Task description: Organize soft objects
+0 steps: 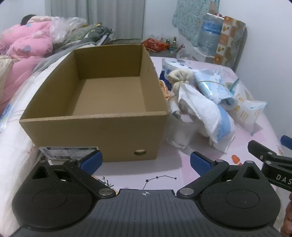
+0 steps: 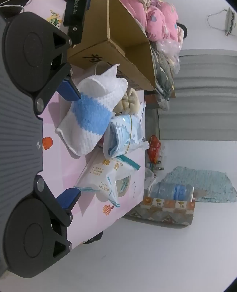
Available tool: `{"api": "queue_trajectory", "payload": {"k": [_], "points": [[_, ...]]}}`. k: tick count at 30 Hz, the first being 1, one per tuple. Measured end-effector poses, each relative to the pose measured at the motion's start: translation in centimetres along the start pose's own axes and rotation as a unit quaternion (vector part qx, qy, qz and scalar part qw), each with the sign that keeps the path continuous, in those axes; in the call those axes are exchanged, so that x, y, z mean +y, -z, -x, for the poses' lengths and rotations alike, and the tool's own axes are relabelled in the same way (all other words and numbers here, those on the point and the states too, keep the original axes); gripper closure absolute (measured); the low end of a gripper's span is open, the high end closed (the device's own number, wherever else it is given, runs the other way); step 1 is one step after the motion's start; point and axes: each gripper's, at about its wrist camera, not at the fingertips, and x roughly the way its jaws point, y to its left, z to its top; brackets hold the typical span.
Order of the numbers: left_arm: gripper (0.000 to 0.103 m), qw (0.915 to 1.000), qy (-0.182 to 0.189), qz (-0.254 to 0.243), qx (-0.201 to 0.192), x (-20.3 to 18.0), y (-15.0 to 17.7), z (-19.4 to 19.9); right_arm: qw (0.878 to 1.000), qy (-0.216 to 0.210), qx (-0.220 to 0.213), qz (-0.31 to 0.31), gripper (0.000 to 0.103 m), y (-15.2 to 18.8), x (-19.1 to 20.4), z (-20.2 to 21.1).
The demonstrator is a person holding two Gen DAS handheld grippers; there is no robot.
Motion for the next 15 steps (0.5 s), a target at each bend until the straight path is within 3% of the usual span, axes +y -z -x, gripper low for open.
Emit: {"api": "queue_trajectory", "payload": {"k": [6,9,15], "points": [[0.000,1.0000,0.000,-0.001,0.002,0.0,0.0,0.0,1.000,-0.011,0.013,0.002,0.034,0.3,0.1,1.0],[0.000,1.0000,0.000,0.002,0.005,0.0,-0.1,-0.1,0.999,-0.001,0.036,-0.001,0.034,-0.3,0.1,-0.4],[0.000,1.0000,0.001,0.002,0.004,0.0,-0.1,0.2,1.000,0.013,0.023,0.004,0.034,-0.2,0.2,0.5]]}}
